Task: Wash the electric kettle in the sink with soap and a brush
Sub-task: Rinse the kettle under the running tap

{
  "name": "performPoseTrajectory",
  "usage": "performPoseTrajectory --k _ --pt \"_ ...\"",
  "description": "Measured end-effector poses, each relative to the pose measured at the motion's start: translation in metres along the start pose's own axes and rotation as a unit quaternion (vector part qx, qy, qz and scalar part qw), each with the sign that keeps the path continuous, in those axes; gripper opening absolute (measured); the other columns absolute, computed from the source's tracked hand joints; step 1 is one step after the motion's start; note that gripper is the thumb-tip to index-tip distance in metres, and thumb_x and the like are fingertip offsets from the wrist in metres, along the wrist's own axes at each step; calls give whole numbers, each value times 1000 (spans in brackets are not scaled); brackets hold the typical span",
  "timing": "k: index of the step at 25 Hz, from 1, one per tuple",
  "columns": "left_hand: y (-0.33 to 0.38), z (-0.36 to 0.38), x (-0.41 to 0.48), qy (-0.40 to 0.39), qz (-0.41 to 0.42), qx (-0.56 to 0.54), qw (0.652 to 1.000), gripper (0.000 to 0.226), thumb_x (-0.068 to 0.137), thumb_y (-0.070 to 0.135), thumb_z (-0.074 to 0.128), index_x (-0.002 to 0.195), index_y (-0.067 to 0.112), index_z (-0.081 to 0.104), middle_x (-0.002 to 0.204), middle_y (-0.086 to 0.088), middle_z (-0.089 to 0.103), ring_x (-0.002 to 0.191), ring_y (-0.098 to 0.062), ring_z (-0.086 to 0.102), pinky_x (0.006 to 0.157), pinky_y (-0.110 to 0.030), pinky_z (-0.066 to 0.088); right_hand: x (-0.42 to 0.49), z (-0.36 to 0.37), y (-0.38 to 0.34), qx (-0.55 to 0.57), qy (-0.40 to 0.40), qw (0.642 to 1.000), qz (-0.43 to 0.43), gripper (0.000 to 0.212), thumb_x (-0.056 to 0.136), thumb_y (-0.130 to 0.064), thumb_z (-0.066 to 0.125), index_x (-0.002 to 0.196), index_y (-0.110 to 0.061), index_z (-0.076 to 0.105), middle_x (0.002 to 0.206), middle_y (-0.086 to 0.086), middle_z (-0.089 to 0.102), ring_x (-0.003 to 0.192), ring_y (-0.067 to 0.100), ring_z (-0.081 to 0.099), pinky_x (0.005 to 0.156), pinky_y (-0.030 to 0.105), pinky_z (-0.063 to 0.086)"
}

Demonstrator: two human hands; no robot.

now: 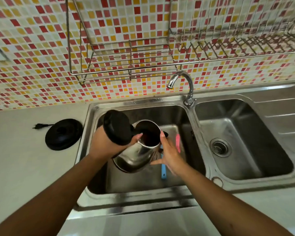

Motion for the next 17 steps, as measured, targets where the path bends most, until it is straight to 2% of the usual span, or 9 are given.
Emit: performPoseTrajectory --k 1,2,4,6,8,9,11,14,17 --pt "22 -3 8 -2 43 36 998 33 58 47 88 75 39 62 78 10 71 80 -6 67 76 -23 56 0 -11 -1 -56 12 998 -31 60 96 -55 37 146 -23 33 147 2 37 135 24 37 100 54 46" --pt "21 3 18 -28 66 106 992 37 62 60 80 66 31 57 68 1 70 71 -15 68 68 -28 56 1 -22 -3 -119 32 989 -77 61 96 -55 35 147 -21 33 151 4 35 141 26 33 110 50 38" --pt "26 13 35 -114 108 260 953 58 67 79 53 48 26 42 44 6 52 47 -12 56 50 -22 46 1 -56 -5 -247 109 953 -139 56 100 -46 34 146 -15 34 151 10 36 142 27 32 116 41 30" --pt "34 30 47 -195 136 395 887 64 68 88 33 48 27 36 43 11 42 44 -6 47 50 -21 44 5 -102 2 -417 198 875 -146 58 101 -42 32 150 -10 26 157 15 26 146 30 23 118 42 22" --pt "41 43 54 -228 150 483 832 64 71 88 35 54 27 36 48 10 43 49 -8 47 56 -23 42 8 -143 21 -541 224 802 -114 66 100 -49 23 153 -10 18 162 14 11 150 31 8 120 46 12" --pt "41 49 57 -241 143 510 813 62 72 86 40 57 26 37 51 9 44 52 -9 47 57 -24 39 10 -157 33 -575 218 783 -91 72 97 -56 15 154 -12 13 163 12 6 150 31 3 119 48 10" --pt "44 58 61 -261 128 553 781 59 73 83 46 62 24 45 55 9 46 53 -7 43 53 -22 31 12 -170 52 -604 194 770 -69 78 92 -62 6 154 -14 3 163 8 -3 150 27 -3 121 51 12" --pt "51 76 62 -295 131 608 725 54 77 77 47 70 24 57 59 8 52 56 -7 45 48 -20 22 11 -175 61 -607 201 764 -87 70 98 -53 16 154 -15 -5 163 6 -8 150 25 -5 120 50 18" --pt "48 102 64 -360 132 610 693 50 79 71 50 71 22 59 60 6 54 58 -10 54 55 -21 40 9 -174 61 -616 223 748 -103 68 101 -50 20 154 -14 -4 163 7 -7 150 27 -2 119 50 20"
Point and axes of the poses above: each hand's wrist, its own x-axis towards the middle knuckle, its own z-axis out of the palm, y = z × x, the point moved 5 cm from there along x, towards the middle knuckle
